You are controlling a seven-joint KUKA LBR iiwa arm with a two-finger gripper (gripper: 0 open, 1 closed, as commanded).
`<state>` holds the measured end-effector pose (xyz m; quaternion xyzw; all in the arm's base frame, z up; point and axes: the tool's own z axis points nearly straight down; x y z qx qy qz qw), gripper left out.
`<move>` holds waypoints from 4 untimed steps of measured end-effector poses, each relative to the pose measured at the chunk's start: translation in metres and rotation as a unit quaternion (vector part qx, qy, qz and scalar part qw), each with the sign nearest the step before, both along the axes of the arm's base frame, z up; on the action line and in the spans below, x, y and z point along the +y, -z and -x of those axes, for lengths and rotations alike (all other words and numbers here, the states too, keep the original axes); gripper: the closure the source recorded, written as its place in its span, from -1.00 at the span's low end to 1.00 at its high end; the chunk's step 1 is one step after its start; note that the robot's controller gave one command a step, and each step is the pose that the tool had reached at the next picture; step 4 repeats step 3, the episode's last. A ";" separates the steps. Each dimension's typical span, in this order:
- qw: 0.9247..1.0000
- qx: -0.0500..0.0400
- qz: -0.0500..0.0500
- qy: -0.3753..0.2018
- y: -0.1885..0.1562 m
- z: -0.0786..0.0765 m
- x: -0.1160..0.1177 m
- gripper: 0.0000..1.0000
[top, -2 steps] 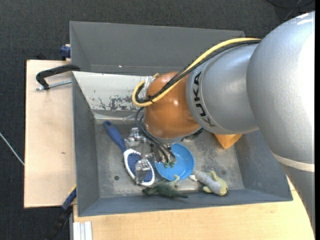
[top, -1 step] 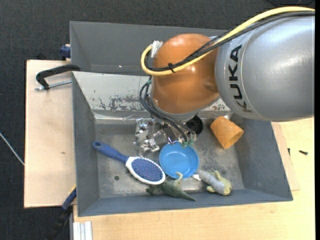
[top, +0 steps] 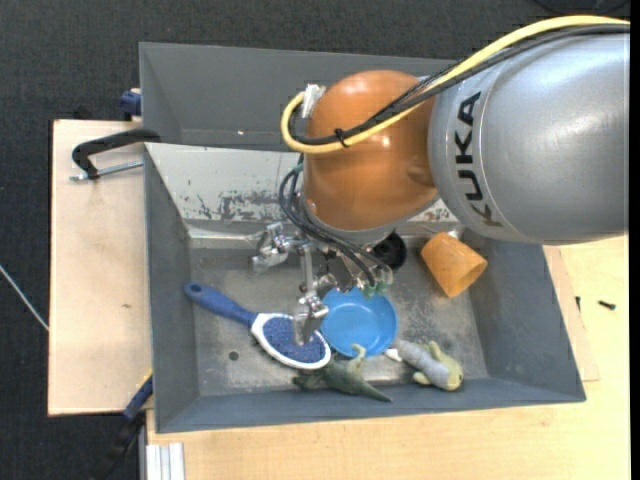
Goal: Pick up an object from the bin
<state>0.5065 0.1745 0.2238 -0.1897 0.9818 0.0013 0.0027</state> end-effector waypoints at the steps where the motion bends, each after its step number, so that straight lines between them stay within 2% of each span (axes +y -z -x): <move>1: 1.000 0.005 0.002 -0.028 0.139 -0.006 -0.015 -1.00; 2: 1.000 0.002 0.001 -0.027 0.135 -0.008 -0.015 1.00; 3: 0.998 -0.004 0.000 -0.069 -0.012 -0.013 -0.008 1.00; 4: 0.998 -0.004 0.000 -0.069 -0.012 -0.013 -0.008 1.00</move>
Offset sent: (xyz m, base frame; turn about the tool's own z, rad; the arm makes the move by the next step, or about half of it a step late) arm 0.0071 -0.0156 -0.1357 -0.0559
